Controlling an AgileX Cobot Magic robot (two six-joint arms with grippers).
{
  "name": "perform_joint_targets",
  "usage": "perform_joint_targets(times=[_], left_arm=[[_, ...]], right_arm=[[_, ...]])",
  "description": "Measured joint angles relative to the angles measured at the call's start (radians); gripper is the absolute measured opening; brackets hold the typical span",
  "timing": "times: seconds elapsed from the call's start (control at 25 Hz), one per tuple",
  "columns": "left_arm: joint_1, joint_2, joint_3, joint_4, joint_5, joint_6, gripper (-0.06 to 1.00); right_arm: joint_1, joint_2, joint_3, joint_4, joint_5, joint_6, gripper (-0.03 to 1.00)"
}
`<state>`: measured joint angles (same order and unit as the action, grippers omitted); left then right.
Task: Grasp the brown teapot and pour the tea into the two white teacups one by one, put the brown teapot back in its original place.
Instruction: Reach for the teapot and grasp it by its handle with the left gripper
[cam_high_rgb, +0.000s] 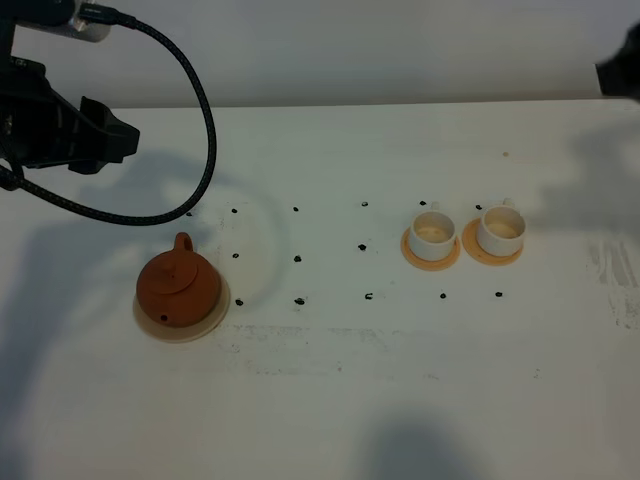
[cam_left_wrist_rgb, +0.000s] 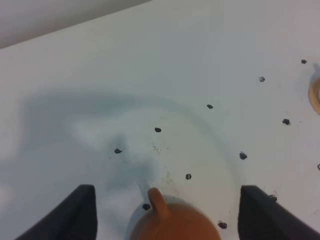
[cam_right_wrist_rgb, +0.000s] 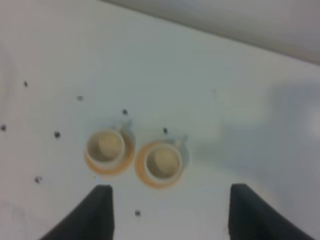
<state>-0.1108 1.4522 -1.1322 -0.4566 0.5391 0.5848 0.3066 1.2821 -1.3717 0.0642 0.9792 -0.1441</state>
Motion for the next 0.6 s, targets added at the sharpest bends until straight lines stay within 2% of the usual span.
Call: perform_joint_targets(times=[0.2,0.6], left_arm=[[0.000,-0.018,0.000,0.000,0.000,-0.010,0.57],[0.000,-0.019,0.000,0.007,0.014,-0.041,0.57]], right_arm=[[0.000,-0.252,0.196,0.007,-0.052,0.002,0.49],[0.000,-0.814,0.448,0.021,-0.031,0.026,0.49]])
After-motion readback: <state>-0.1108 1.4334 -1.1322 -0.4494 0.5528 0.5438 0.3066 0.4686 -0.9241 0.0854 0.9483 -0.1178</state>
